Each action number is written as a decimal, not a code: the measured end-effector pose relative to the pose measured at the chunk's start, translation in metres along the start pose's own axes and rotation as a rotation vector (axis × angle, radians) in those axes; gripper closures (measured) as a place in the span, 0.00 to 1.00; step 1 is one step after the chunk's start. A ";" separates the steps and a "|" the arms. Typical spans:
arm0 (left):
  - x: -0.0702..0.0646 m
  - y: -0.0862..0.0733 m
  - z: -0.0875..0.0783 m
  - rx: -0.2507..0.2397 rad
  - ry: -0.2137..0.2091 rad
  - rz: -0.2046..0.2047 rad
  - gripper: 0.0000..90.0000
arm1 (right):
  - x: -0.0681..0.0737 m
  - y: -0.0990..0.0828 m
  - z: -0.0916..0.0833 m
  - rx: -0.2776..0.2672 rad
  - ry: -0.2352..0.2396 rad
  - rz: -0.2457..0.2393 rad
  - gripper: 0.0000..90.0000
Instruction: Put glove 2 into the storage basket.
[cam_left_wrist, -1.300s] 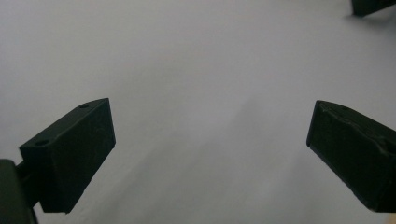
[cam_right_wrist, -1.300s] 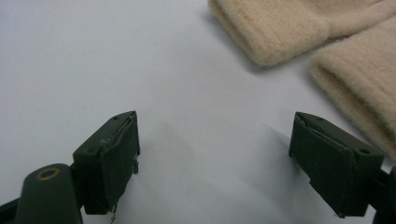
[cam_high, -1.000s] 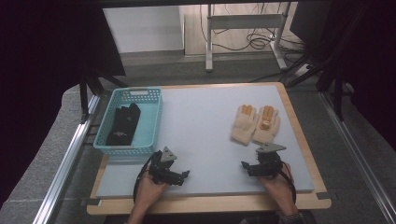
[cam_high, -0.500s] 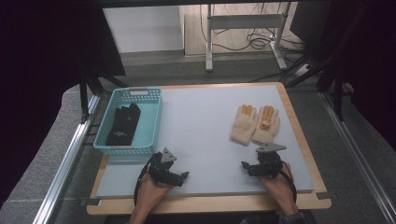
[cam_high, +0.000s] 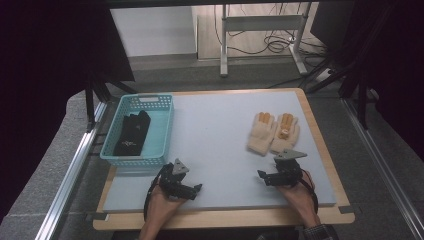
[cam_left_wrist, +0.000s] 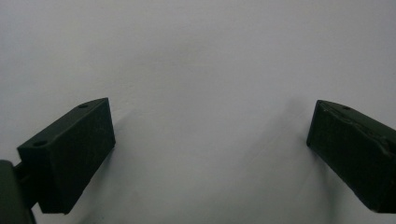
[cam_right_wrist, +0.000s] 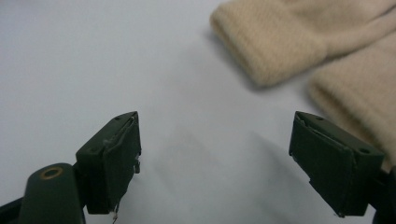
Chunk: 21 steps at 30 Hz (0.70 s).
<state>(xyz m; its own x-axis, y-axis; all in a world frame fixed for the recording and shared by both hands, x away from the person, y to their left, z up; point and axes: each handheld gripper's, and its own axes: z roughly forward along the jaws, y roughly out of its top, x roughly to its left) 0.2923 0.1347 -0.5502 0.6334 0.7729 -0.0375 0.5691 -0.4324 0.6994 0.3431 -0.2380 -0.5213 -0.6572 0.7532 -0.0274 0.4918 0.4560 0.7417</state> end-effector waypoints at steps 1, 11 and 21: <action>0.000 0.000 0.000 0.000 0.000 0.000 0.01 | -0.003 0.007 -0.002 -0.004 0.003 -0.004 0.18; 0.000 0.000 0.000 -0.001 0.000 0.000 0.01 | -0.032 0.033 0.002 -0.015 -0.010 0.064 0.19; 0.000 0.000 0.000 0.001 0.000 0.003 0.02 | -0.063 0.057 0.019 -0.003 -0.049 0.056 0.41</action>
<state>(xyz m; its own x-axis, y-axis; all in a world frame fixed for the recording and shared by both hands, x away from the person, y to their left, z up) 0.2922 0.1350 -0.5501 0.6352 0.7716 -0.0351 0.5675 -0.4354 0.6989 0.4233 -0.2510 -0.4900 -0.5995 0.8001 -0.0185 0.5252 0.4108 0.7452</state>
